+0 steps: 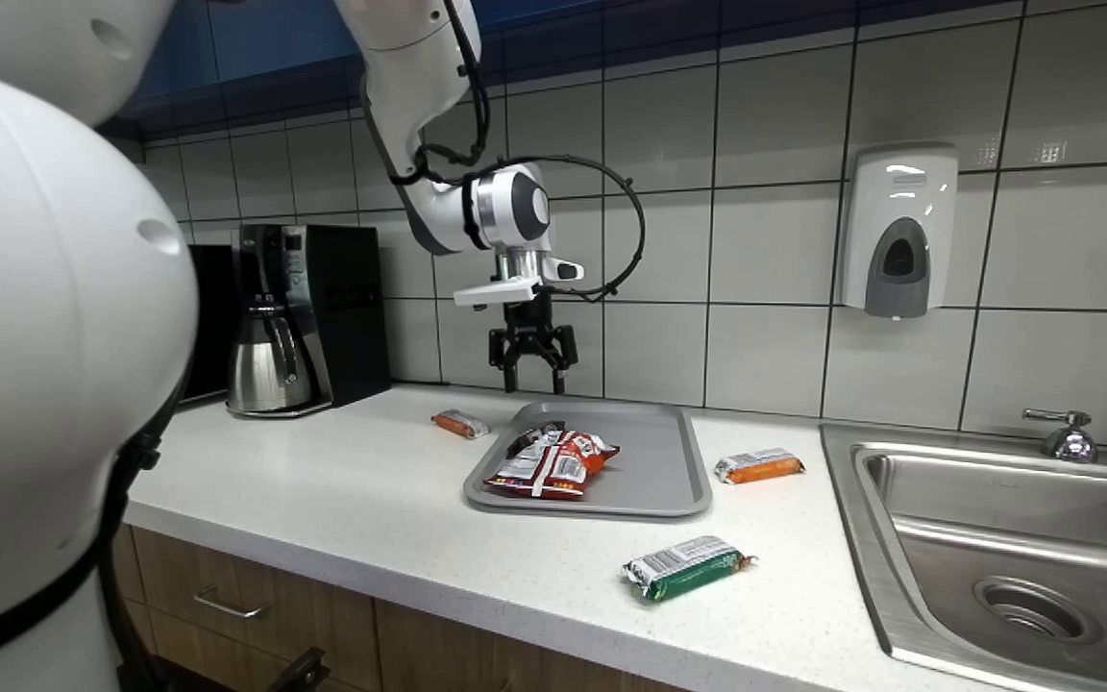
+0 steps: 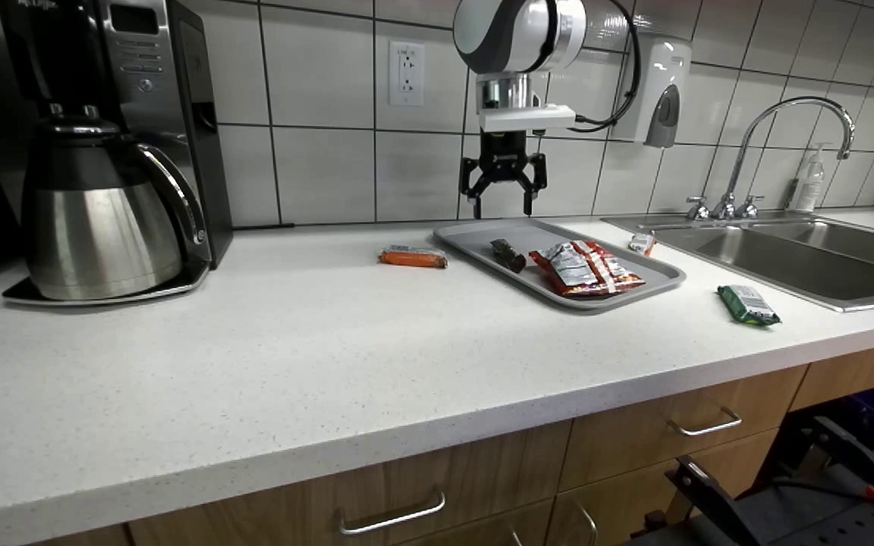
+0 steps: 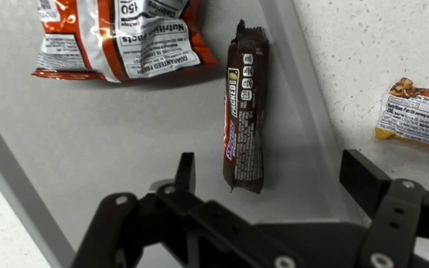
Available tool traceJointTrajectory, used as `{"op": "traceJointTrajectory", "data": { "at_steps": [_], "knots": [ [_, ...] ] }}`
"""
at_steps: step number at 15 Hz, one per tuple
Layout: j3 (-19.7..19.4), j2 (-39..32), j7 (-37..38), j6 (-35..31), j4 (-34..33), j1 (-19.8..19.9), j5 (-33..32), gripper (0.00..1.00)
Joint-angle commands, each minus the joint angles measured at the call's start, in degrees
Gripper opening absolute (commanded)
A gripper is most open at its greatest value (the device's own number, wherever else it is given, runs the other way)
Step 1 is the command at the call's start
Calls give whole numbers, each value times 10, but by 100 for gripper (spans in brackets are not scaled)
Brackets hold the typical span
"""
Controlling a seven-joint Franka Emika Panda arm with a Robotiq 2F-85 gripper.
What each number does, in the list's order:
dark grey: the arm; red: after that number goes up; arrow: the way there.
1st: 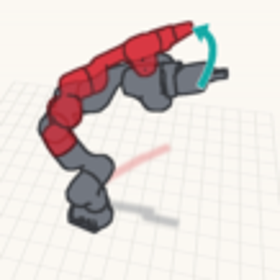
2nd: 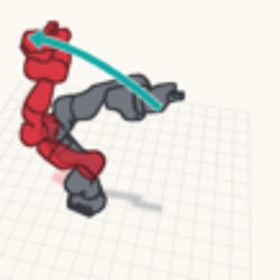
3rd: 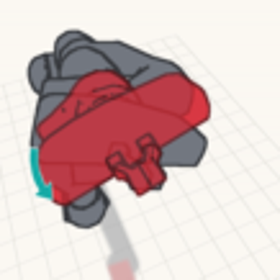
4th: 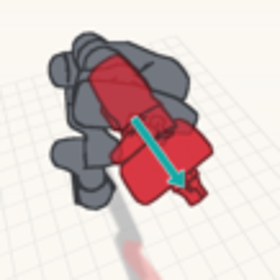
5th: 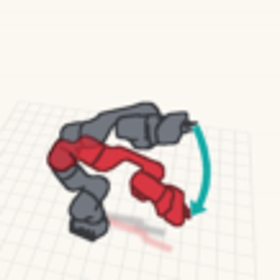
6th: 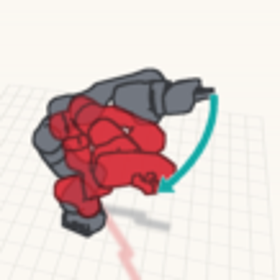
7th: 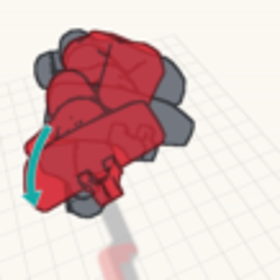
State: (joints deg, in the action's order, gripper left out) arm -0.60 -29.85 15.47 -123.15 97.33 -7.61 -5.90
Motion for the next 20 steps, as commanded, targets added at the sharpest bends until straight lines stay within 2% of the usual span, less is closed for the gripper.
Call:
{"op": "traceJointTrajectory", "data": {
  "at_steps": [1, 7, 15, 20],
  "knots": [
    [4, -10, -13, -11, -19, -7, -9, 100],
    [18, -37, -89, -5, -56, -10, -14, 100],
    [38, -115, -220, 10, -162, -7, -12, 100],
    [61, -123, -285, 9, -179, -11, -11, 100]
  ]
}}
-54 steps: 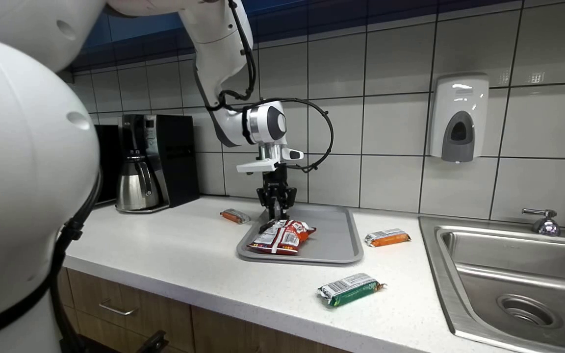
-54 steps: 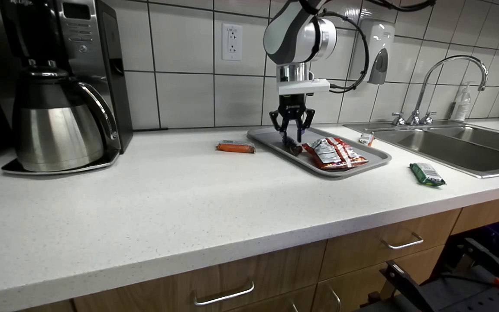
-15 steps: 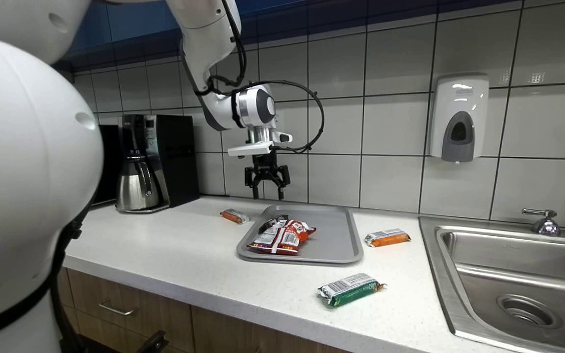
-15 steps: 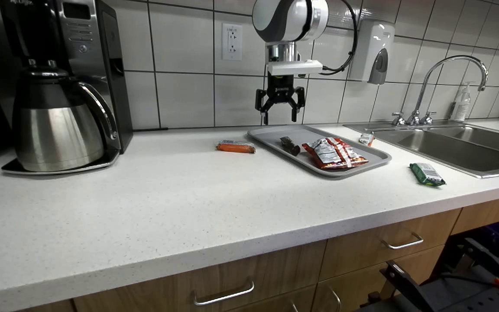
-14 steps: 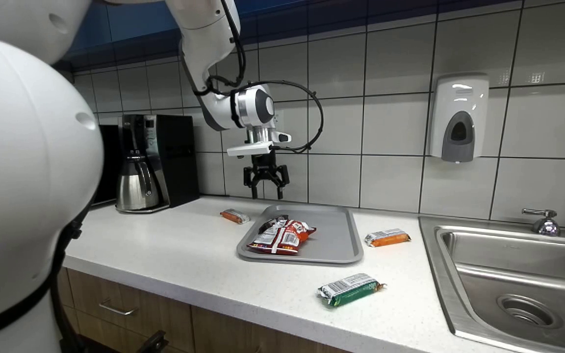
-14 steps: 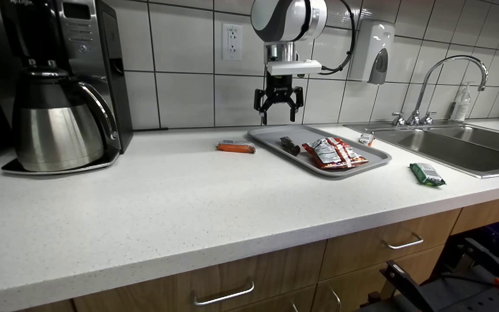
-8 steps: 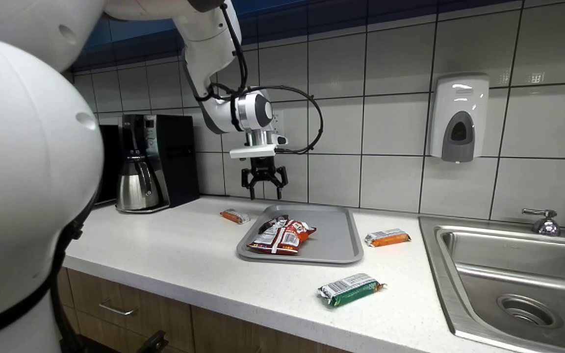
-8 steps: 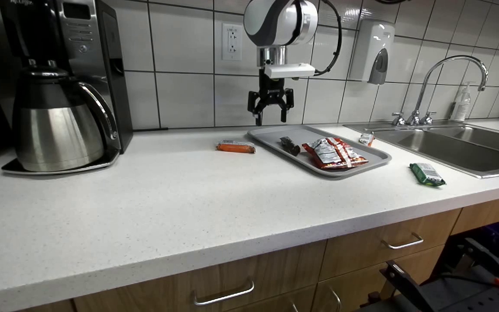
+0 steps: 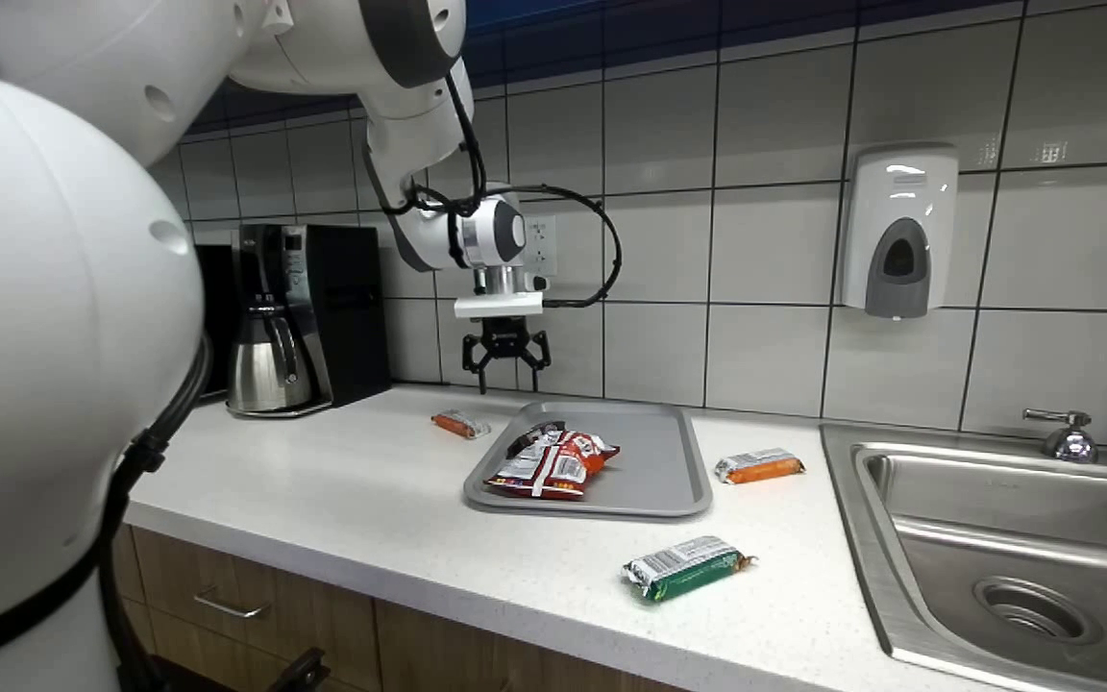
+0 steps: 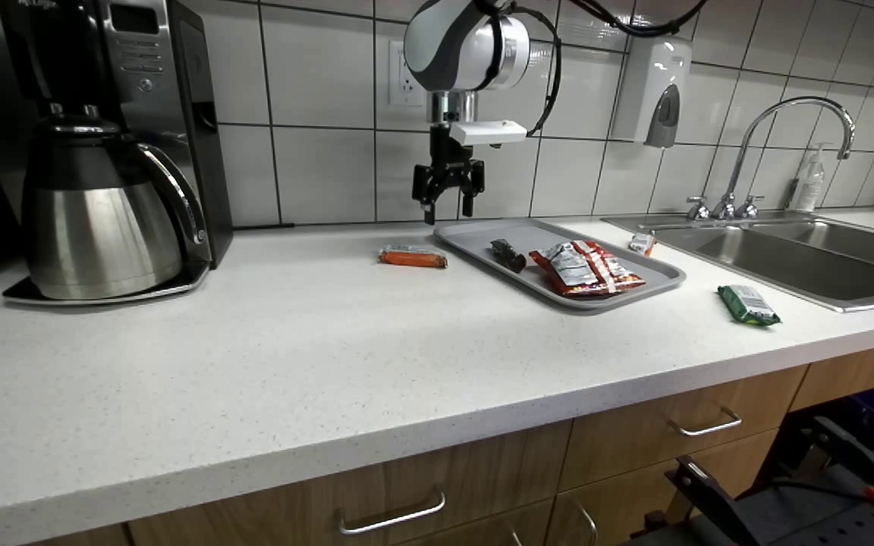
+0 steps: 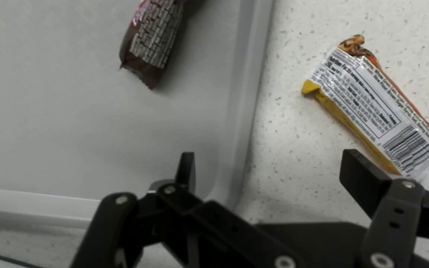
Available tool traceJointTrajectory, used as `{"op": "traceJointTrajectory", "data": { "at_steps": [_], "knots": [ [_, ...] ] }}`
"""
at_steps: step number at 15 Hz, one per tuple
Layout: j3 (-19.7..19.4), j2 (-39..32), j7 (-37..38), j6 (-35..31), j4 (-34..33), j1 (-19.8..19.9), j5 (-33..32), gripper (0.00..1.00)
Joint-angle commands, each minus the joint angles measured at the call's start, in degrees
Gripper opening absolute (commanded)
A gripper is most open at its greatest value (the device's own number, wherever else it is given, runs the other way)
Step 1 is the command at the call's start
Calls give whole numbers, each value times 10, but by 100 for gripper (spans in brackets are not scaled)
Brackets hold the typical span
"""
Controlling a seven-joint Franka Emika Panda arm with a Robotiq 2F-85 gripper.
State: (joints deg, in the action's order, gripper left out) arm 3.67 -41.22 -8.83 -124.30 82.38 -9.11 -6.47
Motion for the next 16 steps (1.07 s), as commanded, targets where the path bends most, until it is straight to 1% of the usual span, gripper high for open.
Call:
{"op": "traceJointTrajectory", "data": {
  "at_steps": [1, 3, 9, 16],
  "knots": [
    [24, -8, -55, 19, -27, 5, -5, 100],
    [33, 0, -80, 16, -15, 8, -4, 100],
    [51, -12, -150, 12, -21, 7, -6, 100],
    [70, -25, -206, 14, -19, 5, -8, 100]
  ]
}}
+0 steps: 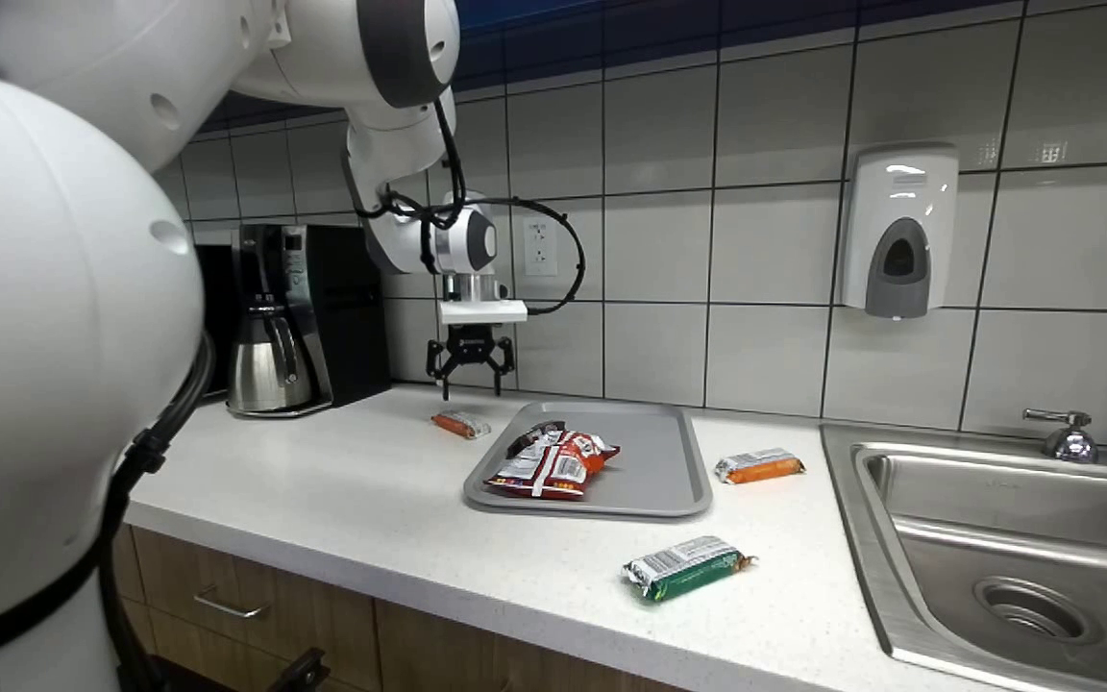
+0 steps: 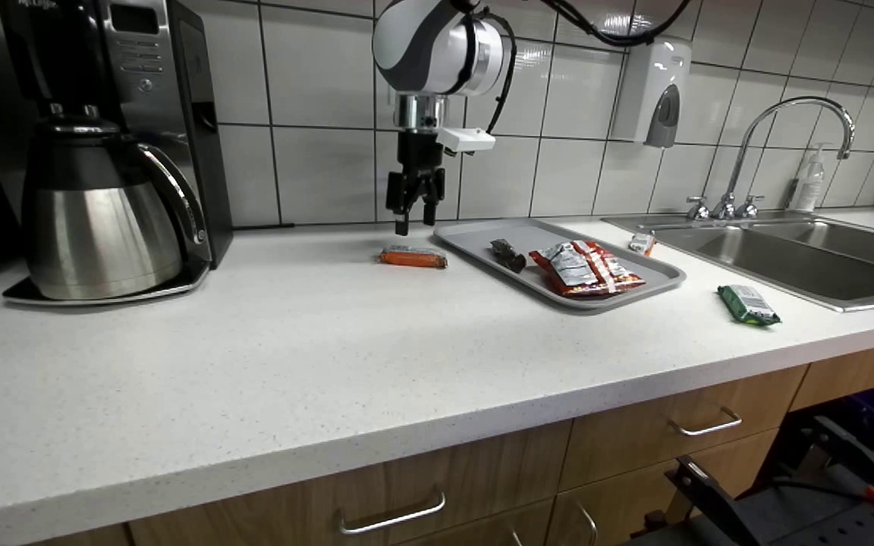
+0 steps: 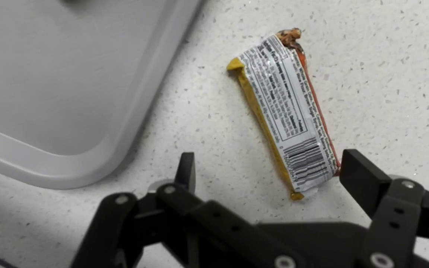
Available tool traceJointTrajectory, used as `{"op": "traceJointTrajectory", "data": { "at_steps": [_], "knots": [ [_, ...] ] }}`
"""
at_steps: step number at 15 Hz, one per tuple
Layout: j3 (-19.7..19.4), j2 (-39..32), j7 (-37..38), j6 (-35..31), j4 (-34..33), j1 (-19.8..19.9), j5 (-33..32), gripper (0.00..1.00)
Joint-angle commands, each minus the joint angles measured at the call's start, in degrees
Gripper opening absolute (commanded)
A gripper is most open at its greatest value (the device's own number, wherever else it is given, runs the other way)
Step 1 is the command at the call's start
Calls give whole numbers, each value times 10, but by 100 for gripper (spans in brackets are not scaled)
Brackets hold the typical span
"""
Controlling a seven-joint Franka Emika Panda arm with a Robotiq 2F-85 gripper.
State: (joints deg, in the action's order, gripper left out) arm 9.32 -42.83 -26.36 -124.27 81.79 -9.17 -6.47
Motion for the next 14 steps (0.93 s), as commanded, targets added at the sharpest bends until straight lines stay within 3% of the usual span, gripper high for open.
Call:
{"op": "traceJointTrajectory", "data": {
  "at_steps": [1, 14],
  "knots": [
    [14, -11, -35, 12, -12, 5, -9, 100],
    [12, -23, -87, -7, 10, 2, -37, 100]
  ]
}}
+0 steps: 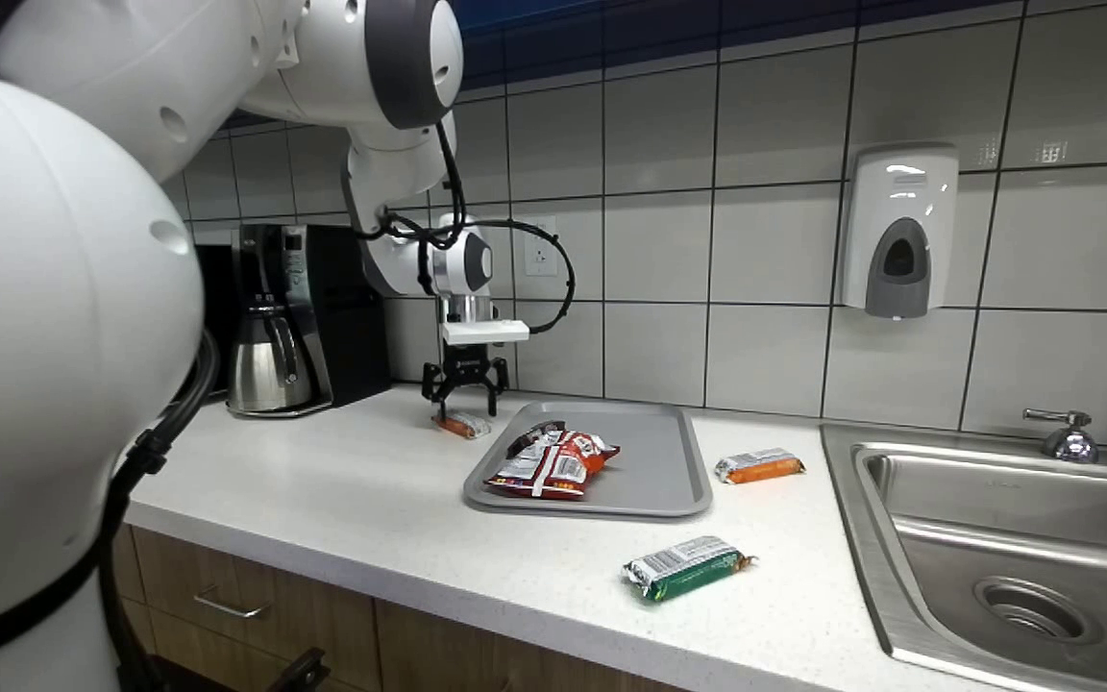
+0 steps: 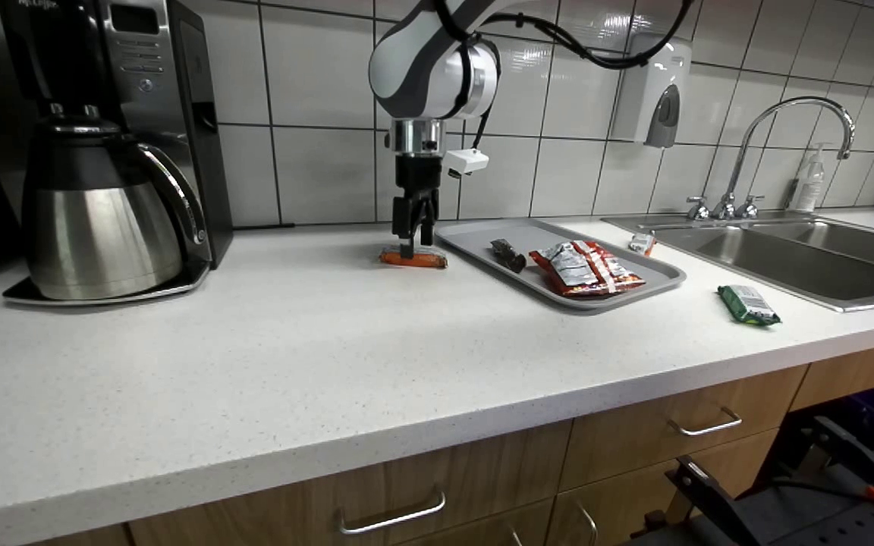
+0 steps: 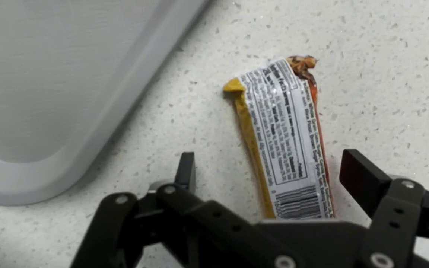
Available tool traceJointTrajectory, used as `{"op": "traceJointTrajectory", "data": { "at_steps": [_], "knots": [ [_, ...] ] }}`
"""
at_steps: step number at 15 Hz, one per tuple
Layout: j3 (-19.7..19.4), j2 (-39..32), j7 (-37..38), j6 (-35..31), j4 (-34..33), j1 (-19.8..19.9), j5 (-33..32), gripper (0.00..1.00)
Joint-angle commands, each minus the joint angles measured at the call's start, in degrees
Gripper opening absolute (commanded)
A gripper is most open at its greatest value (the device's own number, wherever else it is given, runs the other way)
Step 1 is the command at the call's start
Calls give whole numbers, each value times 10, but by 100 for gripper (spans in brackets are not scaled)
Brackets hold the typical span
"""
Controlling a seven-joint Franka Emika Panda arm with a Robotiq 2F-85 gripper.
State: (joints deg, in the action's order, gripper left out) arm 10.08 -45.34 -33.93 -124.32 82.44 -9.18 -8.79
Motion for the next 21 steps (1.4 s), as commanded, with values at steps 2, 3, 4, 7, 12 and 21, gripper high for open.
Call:
{"op": "traceJointTrajectory", "data": {
  "at_steps": [2, 3, 4, 7, 12, 21],
  "knots": [
    [5, 3, -7, -7, 3, 3, -12, 100],
    [4, 3, -5, -9, 3, 3, -12, 100],
    [4, 4, -2, -8, 3, 3, -10, 75],
    [3, 5, 1, -11, 4, 2, -12, 58],
    [2, 6, 3, -13, 7, 1, -13, 20],
    [-15, 16, 65, -9, -14, 6, -4, 19]
  ]
}}
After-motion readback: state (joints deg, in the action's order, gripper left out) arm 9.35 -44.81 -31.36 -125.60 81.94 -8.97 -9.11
